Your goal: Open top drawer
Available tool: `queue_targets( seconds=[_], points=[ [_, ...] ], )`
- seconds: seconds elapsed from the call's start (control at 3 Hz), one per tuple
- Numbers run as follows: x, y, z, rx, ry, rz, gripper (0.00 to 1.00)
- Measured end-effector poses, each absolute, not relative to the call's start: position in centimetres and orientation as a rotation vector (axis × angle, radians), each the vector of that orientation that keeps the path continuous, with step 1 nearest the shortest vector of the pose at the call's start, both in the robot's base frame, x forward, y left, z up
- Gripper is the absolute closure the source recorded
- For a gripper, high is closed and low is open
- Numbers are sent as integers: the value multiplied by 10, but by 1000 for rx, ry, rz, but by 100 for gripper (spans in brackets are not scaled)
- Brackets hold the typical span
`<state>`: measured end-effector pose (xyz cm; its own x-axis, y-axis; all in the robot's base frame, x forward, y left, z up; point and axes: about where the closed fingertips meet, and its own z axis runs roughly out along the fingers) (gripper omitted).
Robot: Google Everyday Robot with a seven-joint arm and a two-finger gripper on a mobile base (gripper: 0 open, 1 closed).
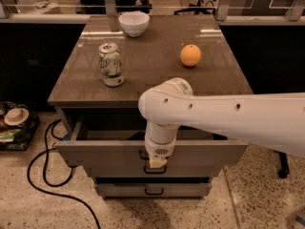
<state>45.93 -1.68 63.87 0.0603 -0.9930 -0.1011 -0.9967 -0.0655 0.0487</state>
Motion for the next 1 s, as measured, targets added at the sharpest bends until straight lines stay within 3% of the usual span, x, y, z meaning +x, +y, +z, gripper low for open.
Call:
queue_targets(
  seconds=[1.0],
  points=[
    [454,-17,654,-2224,2105,79,100]
  ],
)
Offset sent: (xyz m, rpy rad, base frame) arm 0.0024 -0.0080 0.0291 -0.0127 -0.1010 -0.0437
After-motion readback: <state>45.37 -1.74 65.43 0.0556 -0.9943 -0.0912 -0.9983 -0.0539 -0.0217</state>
